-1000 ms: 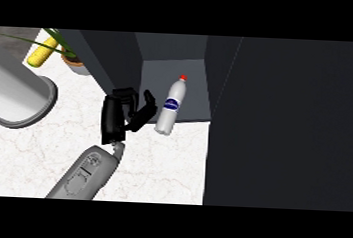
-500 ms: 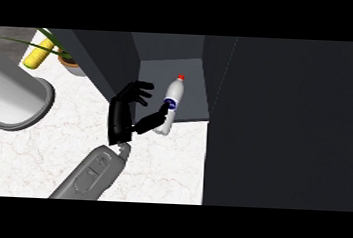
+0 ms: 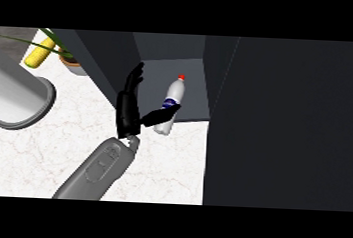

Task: Pick up the bottled water, place it into the cabinet and close the cabinet

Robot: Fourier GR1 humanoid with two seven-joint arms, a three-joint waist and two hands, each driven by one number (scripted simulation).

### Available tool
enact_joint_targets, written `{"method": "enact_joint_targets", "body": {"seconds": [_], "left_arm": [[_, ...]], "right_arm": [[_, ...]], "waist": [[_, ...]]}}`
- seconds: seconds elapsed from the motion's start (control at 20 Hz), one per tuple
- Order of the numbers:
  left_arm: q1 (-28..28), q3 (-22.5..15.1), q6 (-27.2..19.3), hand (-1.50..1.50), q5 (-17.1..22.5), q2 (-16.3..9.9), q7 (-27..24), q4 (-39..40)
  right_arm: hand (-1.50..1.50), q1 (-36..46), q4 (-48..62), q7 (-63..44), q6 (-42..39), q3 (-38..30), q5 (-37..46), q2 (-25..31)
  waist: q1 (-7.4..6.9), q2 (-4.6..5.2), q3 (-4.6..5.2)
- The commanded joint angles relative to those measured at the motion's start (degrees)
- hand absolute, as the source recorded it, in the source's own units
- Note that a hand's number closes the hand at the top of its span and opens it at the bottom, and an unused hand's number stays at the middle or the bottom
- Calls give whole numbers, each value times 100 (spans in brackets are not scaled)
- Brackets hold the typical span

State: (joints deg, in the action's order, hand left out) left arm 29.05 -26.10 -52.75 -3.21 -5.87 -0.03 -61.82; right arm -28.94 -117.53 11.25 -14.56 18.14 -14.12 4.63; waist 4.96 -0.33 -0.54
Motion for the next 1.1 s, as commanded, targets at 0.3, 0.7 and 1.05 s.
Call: {"method": "enact_joint_targets", "body": {"seconds": [0.3, 0.7, 1.05], "left_arm": [[1095, 987, 1357, -150, 1083, -324, -767, 451], [647, 1287, 2354, -150, 1931, -19, -2193, 290], [560, 1312, 3053, -150, 2286, -211, -2178, -180]], "right_arm": [[-150, -44, -159, -18, -2, -16, -72, 24], [-150, -117, -200, 113, 56, -84, 66, 51], [-150, -89, -234, -6, 175, -324, -123, 62]], "waist": [[-27, 167, 80], [-207, 109, 70], [-416, 46, 54]]}}
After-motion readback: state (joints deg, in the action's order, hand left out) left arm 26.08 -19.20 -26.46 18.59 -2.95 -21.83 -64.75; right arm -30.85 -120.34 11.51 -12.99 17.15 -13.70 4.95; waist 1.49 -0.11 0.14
